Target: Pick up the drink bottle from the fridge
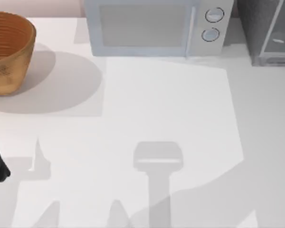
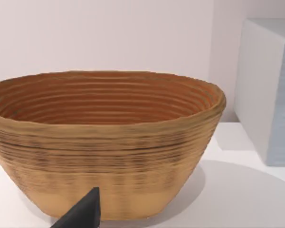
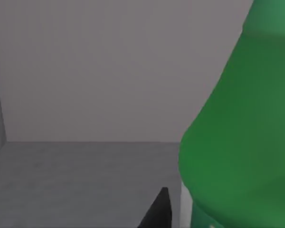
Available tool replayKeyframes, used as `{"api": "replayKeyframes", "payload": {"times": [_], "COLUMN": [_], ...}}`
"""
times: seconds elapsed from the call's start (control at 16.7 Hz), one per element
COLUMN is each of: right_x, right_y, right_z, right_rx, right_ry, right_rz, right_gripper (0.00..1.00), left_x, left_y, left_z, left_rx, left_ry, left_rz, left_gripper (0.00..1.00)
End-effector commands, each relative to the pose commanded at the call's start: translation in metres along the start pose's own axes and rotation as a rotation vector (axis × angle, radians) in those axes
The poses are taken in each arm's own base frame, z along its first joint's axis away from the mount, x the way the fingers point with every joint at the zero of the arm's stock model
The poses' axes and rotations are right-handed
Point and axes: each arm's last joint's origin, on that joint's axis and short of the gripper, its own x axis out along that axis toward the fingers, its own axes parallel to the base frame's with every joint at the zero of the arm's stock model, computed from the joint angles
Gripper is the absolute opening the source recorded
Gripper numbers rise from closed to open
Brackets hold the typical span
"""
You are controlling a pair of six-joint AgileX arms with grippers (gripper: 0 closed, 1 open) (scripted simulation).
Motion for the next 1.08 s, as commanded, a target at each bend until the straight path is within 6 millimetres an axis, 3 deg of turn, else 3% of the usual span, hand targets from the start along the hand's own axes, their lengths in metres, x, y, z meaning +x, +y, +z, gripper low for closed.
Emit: {"api": "replayKeyframes", "payload": {"times": [0.54, 0.78, 0.9, 1.08], "right_x": [0.0, -0.001, -0.009, -0.037], "right_y": [0.0, 0.0, 0.001, 0.0], "right_z": [0.05, 0.048, 0.053, 0.054], "right_rx": [0.0, 0.003, -0.001, -0.001], "right_ry": [0.0, 0.004, -0.008, -0.009], "right_rz": [0.0, 0.002, 0.008, 0.009], "right_gripper": [0.0, 0.0, 0.0, 0.0], "left_x": [0.0, 0.0, 0.0, 0.0], "left_y": [0.0, 0.0, 0.0, 0.0], "left_z": [0.0, 0.0, 0.0, 0.0], "left_rx": [0.0, 0.0, 0.0, 0.0], "left_ry": [0.0, 0.0, 0.0, 0.0], "left_rz": [0.0, 0.0, 0.0, 0.0], "left_gripper": [1.0, 1.0, 1.0, 1.0]}}
